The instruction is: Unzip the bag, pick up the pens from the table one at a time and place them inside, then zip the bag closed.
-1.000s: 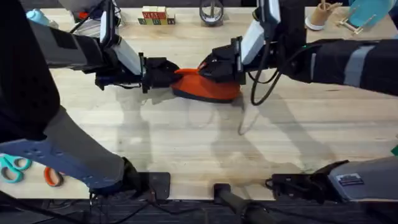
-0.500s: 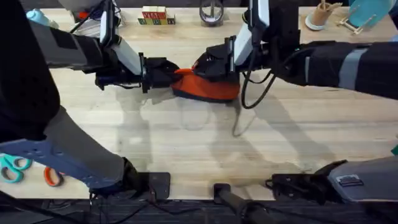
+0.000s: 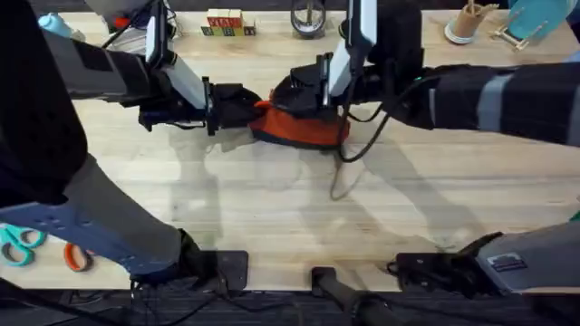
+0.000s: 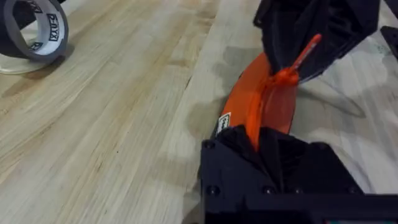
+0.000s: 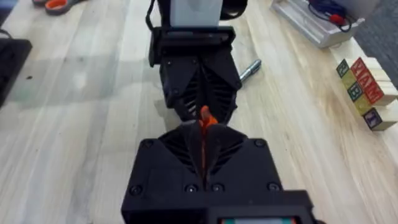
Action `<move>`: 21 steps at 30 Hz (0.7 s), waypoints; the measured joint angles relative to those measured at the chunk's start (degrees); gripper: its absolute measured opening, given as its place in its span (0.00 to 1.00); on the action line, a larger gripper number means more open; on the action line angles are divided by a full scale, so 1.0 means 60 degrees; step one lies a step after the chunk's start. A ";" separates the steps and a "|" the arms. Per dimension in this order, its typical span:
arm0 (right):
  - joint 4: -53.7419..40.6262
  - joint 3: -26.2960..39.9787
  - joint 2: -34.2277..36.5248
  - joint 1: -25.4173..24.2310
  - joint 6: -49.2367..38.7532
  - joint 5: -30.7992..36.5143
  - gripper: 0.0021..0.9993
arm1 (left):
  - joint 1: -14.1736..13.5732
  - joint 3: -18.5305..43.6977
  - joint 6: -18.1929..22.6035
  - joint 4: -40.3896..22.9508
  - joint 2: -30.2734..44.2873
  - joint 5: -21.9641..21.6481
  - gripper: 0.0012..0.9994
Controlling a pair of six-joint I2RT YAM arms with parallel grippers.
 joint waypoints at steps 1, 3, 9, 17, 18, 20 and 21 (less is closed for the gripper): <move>0.0264 0.0000 0.0119 0.0037 0.0138 0.0000 0.03 | 0.0000 0.0000 0.0000 -0.0004 0.0000 -0.0004 0.04; 0.0794 0.0000 0.0337 0.0083 0.0411 -0.0004 0.03 | 0.0000 0.0000 0.0000 -0.0004 0.0000 0.0000 0.04; 0.1801 0.0000 0.0814 0.0122 0.1232 -0.0019 0.03 | 0.0000 0.0000 0.0000 0.0000 0.0000 -0.0001 0.04; 0.1946 0.0000 0.0923 0.0200 0.1672 -0.0018 0.03 | 0.0000 0.0000 -0.0003 -0.0001 0.0000 -0.0003 0.04; 0.1954 0.0000 0.0923 0.0205 0.1689 -0.0018 0.03 | 0.0000 0.0000 0.0000 -0.0004 0.0000 -0.0004 0.04; 0.1957 0.0000 0.0923 0.0208 0.1711 -0.0018 0.03 | 0.0000 0.0000 0.0000 0.0000 0.0000 -0.0001 0.04; 0.1964 0.0000 0.0923 0.0208 0.1732 -0.0018 0.03 | 0.0000 0.0000 0.0000 -0.0004 0.0000 0.0000 0.04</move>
